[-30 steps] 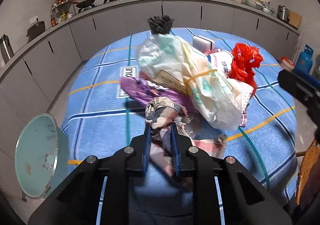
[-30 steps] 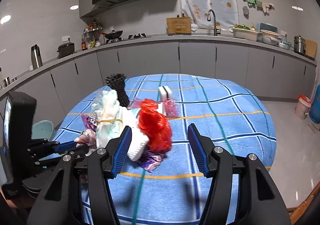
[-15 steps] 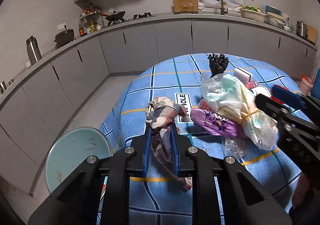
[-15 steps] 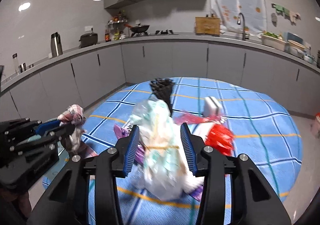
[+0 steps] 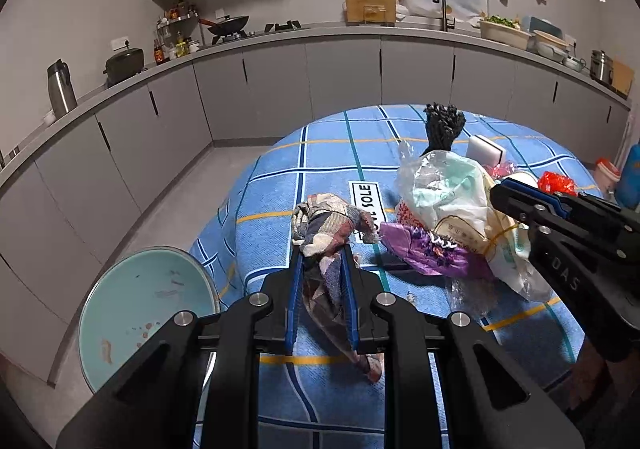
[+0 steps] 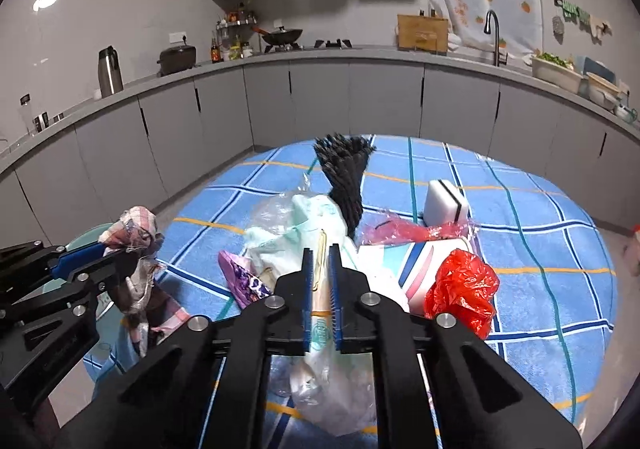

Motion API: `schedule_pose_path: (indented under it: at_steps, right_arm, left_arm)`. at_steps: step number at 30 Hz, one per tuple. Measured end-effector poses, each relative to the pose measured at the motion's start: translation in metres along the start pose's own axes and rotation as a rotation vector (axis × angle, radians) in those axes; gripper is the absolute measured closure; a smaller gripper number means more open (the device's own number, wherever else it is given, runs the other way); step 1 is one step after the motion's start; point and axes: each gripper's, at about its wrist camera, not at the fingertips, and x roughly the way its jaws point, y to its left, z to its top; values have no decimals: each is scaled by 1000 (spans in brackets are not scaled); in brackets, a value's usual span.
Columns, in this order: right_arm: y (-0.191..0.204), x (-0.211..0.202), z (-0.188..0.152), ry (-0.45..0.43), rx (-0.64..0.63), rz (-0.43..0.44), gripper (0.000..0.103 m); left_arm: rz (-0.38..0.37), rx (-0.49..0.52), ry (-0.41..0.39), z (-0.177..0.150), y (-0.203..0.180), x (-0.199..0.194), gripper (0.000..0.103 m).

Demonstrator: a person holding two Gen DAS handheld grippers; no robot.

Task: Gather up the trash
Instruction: 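Lift the rag and plastic bag and carry both over the bucket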

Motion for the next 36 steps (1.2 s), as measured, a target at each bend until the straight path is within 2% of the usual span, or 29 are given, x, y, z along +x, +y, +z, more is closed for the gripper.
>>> schedule_pose_path:
  at_steps: [11,15,22,36]
  right_arm:
    - [13,-42,18,-107,-5,11,98]
    - [20,-53,23,-139,-11,23,98]
    - [32,-57,27,-162,-25,33,98]
    - [66,-56,36,-175,-50,103,98]
  left_arm:
    - [19,-30,-80,8,24,-39,85]
    - [55,-25,-115,9,29,-55,85]
    - [134,-44,-122,6,48,-66,85]
    - [228,-104,-126,2,87,-81,85]
